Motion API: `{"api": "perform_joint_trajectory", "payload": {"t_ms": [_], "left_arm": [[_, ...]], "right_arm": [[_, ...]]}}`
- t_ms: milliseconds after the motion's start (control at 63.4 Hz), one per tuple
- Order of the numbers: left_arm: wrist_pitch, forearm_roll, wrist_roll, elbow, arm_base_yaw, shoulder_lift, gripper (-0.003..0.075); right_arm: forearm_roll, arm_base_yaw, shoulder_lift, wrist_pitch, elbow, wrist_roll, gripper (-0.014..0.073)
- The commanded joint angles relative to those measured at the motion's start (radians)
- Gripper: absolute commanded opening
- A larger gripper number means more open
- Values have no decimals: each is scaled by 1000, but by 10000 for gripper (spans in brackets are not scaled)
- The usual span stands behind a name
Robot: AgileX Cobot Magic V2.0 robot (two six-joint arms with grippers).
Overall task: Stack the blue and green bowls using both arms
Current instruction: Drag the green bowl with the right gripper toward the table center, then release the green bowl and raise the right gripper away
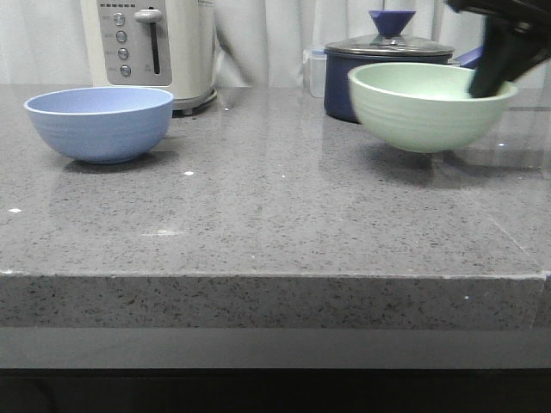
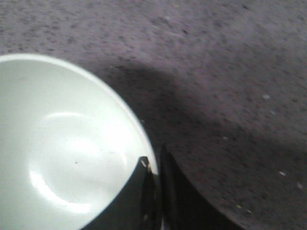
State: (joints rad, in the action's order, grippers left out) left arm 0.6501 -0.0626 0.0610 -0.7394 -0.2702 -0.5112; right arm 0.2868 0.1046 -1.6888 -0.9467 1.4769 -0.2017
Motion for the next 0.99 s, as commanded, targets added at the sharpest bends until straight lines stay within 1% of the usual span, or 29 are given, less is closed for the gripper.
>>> {"api": "perform_joint_trajectory", "payload": {"t_ms": [0,173,284,441,678,757,804,867,977], "left_arm": [[-77,-11,-1,-25,-8,-10,472],[-77,-11,-1,-25,-8,-10,472],[-77,-11,-1,-25,-8,-10,472],[-77,-11,-1,-25,-8,-10,472],[-77,-11,-1,-25,-8,-10,472],[-77,-11,-1,-25,-8,-10,472],[-77,-11,-1,-25,-8,-10,472],[-77,-11,-1,-25,-8,-10,472],[-77,-11,-1,-25,-8,-10,472]], "right_arm": [[-30,73,19,29,83,44,-55],[-113,201,-73,2,205,121,-55],[-128,250,-127,-12,273,143,-55],[-129,263,-185,-40,344,156,-55],[-126,263,-209,-44,348,156,-43],[-126,263,-209,-43,348,156,4],[-125,263,-209,-43,348,156,49],[-125,263,-209,-43,348,156,143],[-121,263,-207,-42,348,156,277]]}}
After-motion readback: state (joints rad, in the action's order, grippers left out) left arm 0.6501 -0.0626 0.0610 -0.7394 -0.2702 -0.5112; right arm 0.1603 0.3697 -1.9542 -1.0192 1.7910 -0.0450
